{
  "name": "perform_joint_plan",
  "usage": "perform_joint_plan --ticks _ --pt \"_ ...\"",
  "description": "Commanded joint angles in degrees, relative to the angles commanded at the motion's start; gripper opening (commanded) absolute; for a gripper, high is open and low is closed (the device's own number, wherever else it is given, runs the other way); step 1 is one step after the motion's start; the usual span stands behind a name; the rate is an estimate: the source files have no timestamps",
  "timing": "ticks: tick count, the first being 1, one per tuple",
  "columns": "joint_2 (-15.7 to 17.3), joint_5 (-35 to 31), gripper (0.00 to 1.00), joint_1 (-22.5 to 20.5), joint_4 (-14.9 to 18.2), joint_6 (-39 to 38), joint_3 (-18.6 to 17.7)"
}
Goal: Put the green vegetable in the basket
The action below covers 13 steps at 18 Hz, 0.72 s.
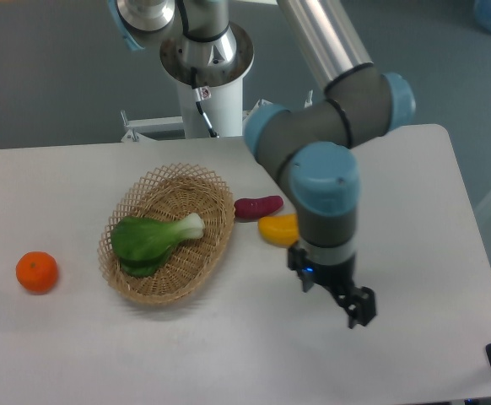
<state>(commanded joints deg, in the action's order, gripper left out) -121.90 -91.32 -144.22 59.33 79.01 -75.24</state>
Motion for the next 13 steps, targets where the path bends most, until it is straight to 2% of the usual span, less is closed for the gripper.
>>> perform_joint_plan --ticks 3,4,7,8,13 --pt "-1.40 0.00 1.00 -1.06 0.44 0.45 1.40" --pt "-1.84 -0.09 1.00 -1.23 1.66 0.45 2.54" --pt "-4.03 0.17 1.00 -2.38 8.33 0.45 8.07" --pt "-4.91 0.18 1.00 -2.55 9.22 0.45 9.65" --pt "-5.54 0.26 1.00 -2.99 9.40 0.45 10.37"
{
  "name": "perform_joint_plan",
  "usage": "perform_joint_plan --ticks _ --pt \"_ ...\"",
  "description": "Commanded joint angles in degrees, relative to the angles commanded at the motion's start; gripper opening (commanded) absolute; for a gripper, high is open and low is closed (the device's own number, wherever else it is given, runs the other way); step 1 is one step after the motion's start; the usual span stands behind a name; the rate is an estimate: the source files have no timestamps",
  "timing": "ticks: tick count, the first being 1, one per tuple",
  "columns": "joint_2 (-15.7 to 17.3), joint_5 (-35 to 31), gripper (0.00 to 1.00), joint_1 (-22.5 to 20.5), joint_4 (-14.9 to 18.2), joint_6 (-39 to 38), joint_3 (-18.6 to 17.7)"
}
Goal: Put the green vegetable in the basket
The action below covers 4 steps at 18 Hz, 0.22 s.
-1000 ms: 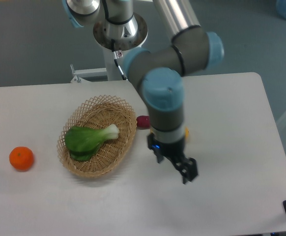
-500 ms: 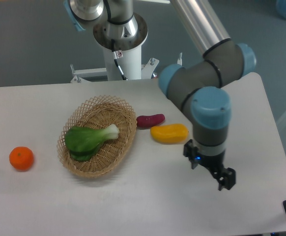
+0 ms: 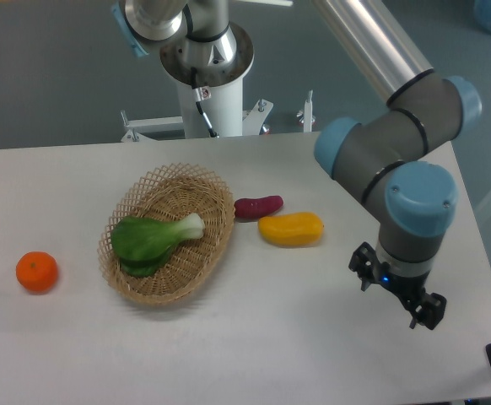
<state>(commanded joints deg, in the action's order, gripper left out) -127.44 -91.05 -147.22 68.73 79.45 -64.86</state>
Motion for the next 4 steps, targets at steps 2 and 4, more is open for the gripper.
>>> perform_joint_plan --ticks 2,4 --pt "0.09 0.00 1.00 0.00 -0.09 0.44 -0.26" --pt "0.09 0.00 1.00 0.00 -0.17 0.97 -0.35"
